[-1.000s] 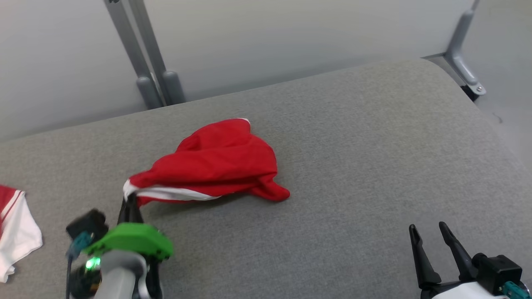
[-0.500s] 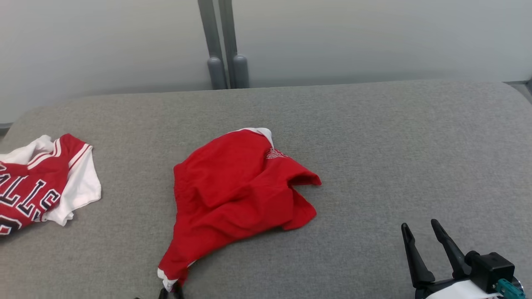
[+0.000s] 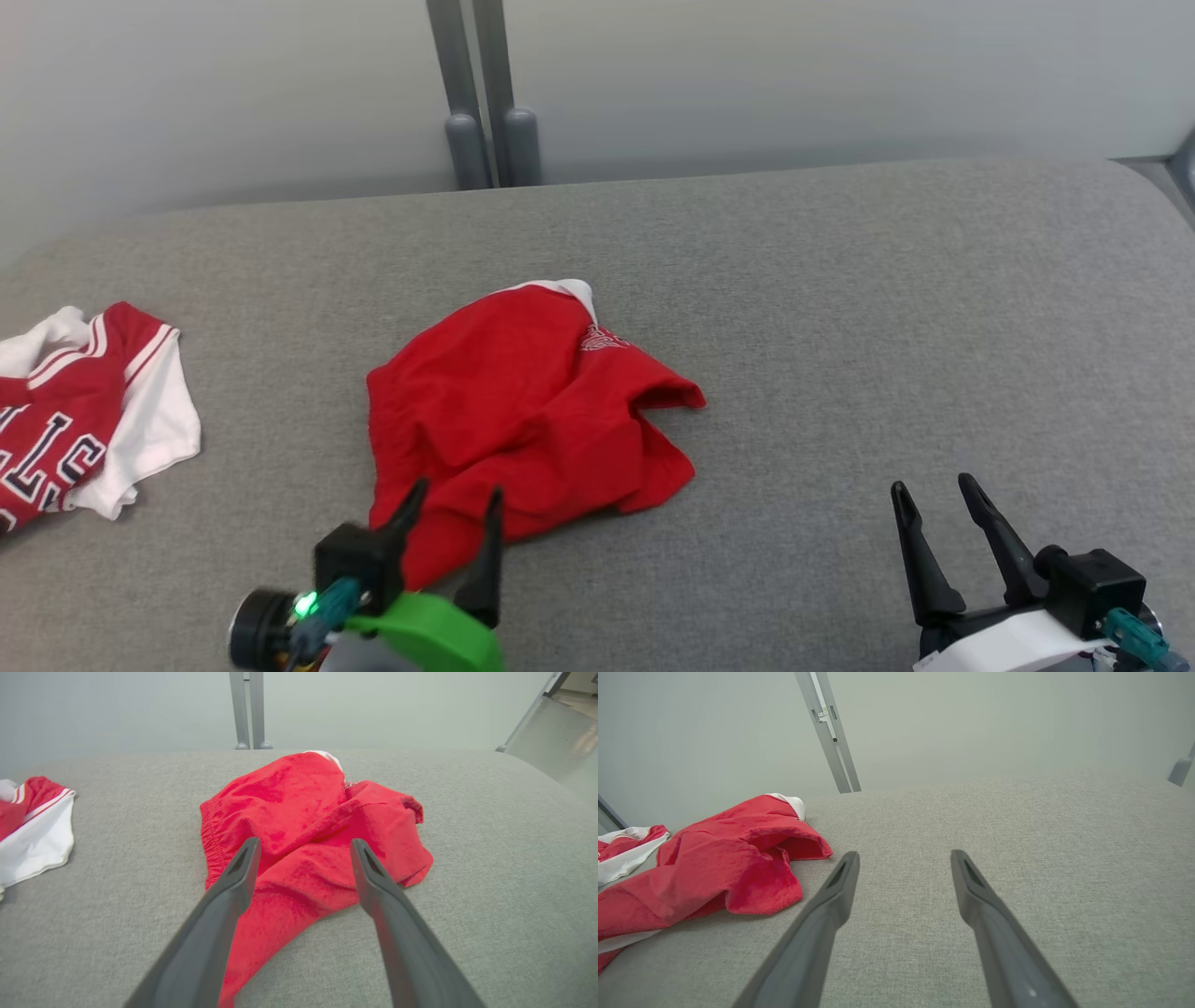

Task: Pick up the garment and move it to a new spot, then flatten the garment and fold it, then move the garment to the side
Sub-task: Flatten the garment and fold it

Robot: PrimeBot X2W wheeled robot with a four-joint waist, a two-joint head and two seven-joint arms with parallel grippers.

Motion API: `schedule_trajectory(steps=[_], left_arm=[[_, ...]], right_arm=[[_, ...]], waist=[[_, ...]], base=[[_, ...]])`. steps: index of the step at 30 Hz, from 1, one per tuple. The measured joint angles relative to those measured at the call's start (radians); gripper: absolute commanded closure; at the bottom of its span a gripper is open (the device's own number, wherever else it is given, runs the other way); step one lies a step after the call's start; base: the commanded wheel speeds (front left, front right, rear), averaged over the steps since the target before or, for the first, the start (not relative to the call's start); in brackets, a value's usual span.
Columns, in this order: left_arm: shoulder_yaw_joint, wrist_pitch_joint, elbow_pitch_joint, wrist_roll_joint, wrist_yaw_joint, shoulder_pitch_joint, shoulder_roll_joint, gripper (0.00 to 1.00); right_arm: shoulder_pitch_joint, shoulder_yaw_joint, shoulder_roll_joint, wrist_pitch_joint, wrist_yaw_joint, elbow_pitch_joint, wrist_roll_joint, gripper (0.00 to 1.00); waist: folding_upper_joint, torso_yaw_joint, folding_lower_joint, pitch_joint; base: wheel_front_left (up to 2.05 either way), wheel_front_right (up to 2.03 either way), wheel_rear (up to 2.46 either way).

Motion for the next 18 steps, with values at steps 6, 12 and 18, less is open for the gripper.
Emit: schedule_trajectory(steps=[6, 12, 18], left_arm=[[-0.154, 0.138, 0.103, 0.089, -0.086, -0.234, -0.065, 0.0], [-0.226, 0.259, 0.273, 0.182, -0.112, -0.353, -0.056, 0.0], [-0.256, 0.329, 0.435, 0.192, -0.165, -0.408, -0.022, 1.0]], right_arm=[[-0.041, 0.012, 0.018, 0.0, 0.0, 0.007, 0.0, 0.0], [-0.052, 0.003, 0.042, 0.0, 0.0, 0.011, 0.0, 0.0], [-0.05, -0.001, 0.058, 0.0, 0.0, 0.019, 0.0, 0.0]], waist=[[0.0, -0.068, 0.0, 0.019], [0.0, -0.149, 0.0, 0.035], [0.0, -0.216, 0.0, 0.054]], base=[[0.0, 0.0, 0.0], [0.0, 0.0, 0.0], [0.0, 0.0, 0.0]])
